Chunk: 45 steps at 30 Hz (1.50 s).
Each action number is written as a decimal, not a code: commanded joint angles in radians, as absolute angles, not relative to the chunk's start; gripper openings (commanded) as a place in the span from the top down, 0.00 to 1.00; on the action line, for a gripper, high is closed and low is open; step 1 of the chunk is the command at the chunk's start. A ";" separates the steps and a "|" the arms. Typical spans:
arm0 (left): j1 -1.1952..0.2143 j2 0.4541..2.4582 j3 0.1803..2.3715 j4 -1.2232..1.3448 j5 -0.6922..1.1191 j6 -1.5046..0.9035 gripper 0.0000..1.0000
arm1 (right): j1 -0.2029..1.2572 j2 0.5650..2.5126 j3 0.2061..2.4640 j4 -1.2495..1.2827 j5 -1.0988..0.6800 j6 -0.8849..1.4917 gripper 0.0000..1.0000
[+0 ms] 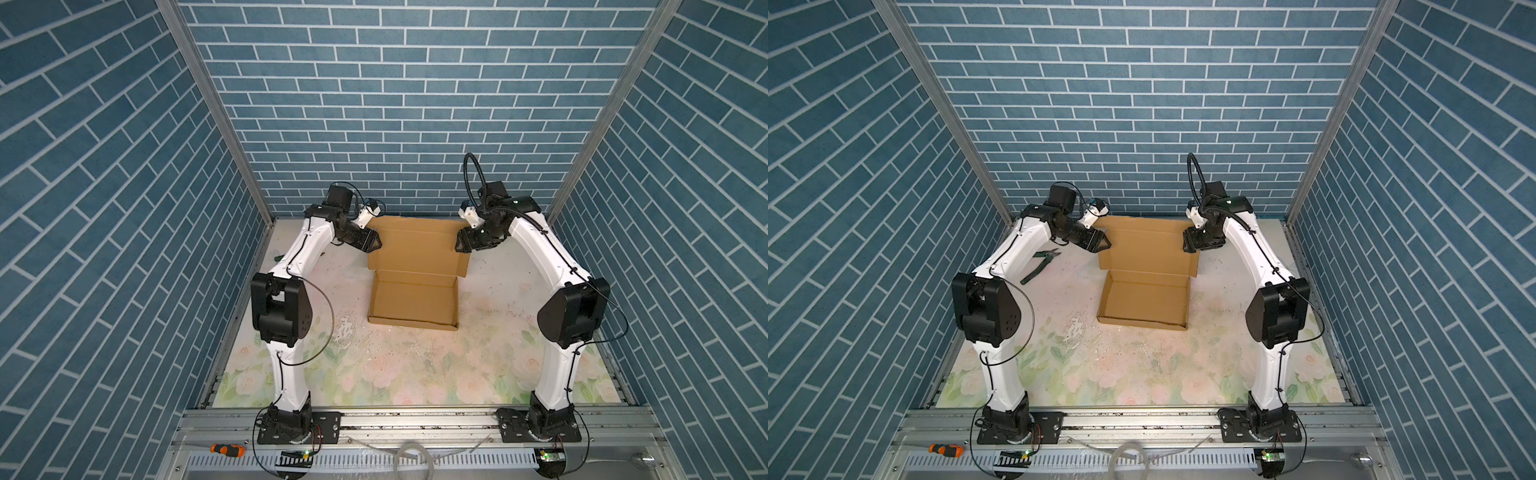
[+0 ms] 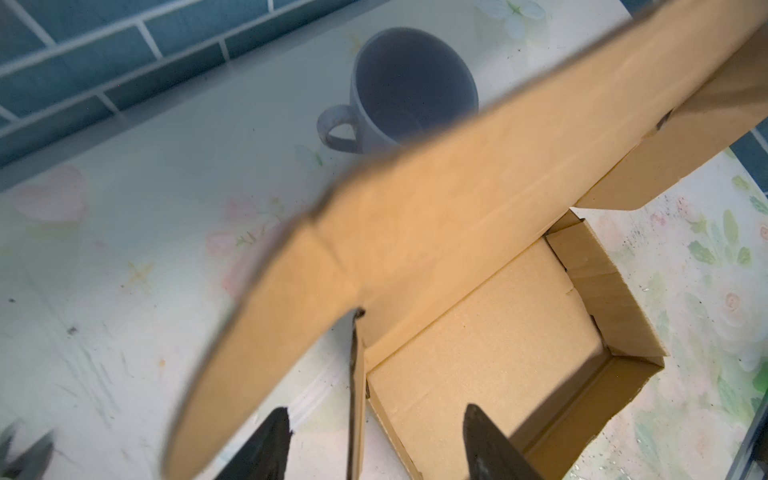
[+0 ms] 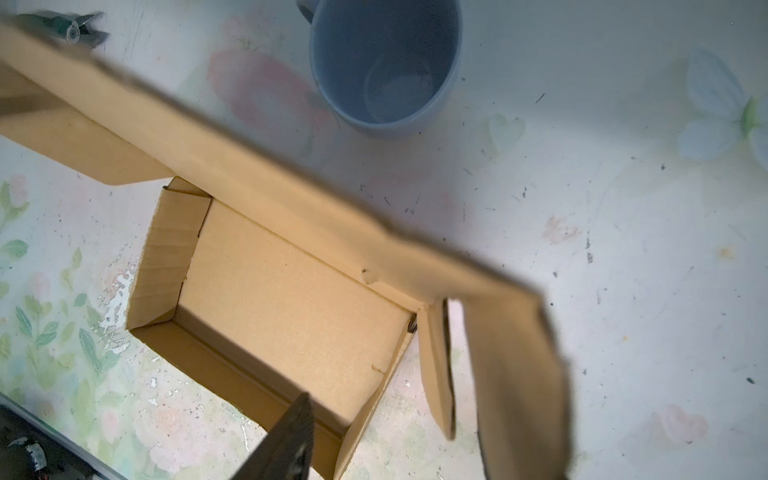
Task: Assemble paper box
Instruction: Fold the lid at the center of the table.
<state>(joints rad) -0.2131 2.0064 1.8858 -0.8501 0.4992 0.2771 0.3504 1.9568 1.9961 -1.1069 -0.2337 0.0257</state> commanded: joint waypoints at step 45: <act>-0.212 1.846 1.642 -0.597 0.466 0.171 1.00 | 0.331 1.878 1.809 -0.880 -0.212 0.112 0.78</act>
